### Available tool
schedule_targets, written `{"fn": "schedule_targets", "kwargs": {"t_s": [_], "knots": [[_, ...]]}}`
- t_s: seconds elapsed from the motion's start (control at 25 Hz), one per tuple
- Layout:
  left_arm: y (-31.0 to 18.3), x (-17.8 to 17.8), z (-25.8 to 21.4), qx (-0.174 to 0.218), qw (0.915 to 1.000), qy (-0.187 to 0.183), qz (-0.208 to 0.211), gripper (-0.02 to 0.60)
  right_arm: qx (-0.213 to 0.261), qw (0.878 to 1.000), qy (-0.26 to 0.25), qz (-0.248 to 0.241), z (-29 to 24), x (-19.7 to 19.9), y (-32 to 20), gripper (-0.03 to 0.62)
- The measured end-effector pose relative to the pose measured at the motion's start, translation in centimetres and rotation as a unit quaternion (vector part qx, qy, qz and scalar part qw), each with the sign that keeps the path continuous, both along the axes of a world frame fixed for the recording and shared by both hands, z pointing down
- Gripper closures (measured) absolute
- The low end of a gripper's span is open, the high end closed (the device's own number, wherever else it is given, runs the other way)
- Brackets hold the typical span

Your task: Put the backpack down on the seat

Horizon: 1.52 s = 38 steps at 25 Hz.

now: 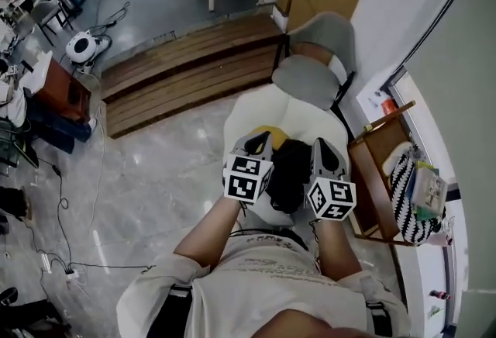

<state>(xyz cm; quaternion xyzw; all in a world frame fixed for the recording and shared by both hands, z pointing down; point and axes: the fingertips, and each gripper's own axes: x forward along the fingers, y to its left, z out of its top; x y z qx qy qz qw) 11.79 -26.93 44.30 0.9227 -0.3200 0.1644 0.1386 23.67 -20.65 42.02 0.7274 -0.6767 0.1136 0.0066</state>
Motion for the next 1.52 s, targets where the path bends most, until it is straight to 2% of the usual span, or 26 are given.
{"fn": "schedule_targets", "kwargs": {"t_s": [0.16, 0.32, 0.44, 0.72, 1.12, 1.32, 1.52], "knots": [[-1.1, -1.2, -6.1, 0.044, 0.9977, 0.05, 0.011, 0.56, 0.06, 0.998, 0.006, -0.001, -6.0, -1.0, -1.3, 0.566], [-1.8, -3.4, -9.4, 0.098, 0.994, 0.049, 0.0, 0.56, 0.082, 0.996, 0.024, 0.018, -9.0, -1.6, -1.5, 0.568], [-2.0, -4.5, -10.7, 0.118, 0.9914, 0.055, -0.012, 0.56, 0.088, 0.995, 0.037, 0.021, -10.0, -1.9, -1.1, 0.568], [-2.3, -7.4, -10.8, 0.122, 0.9904, 0.059, -0.028, 0.56, 0.091, 0.995, 0.037, 0.001, -9.7, -4.9, -1.4, 0.568], [-2.6, -13.0, -9.0, 0.107, 0.9922, 0.039, -0.051, 0.56, 0.081, 0.996, 0.007, -0.031, -8.0, -10.3, -2.7, 0.568], [-3.0, -13.9, -8.6, 0.11, 0.9921, 0.032, -0.053, 0.56, 0.079, 0.996, 0.032, -0.034, -8.0, -11.7, -2.8, 0.568], [-2.7, -13.5, -9.3, 0.108, 0.9919, 0.041, -0.052, 0.558, 0.081, 0.995, 0.038, -0.037, -8.4, -11.7, -2.8, 0.568]]}}
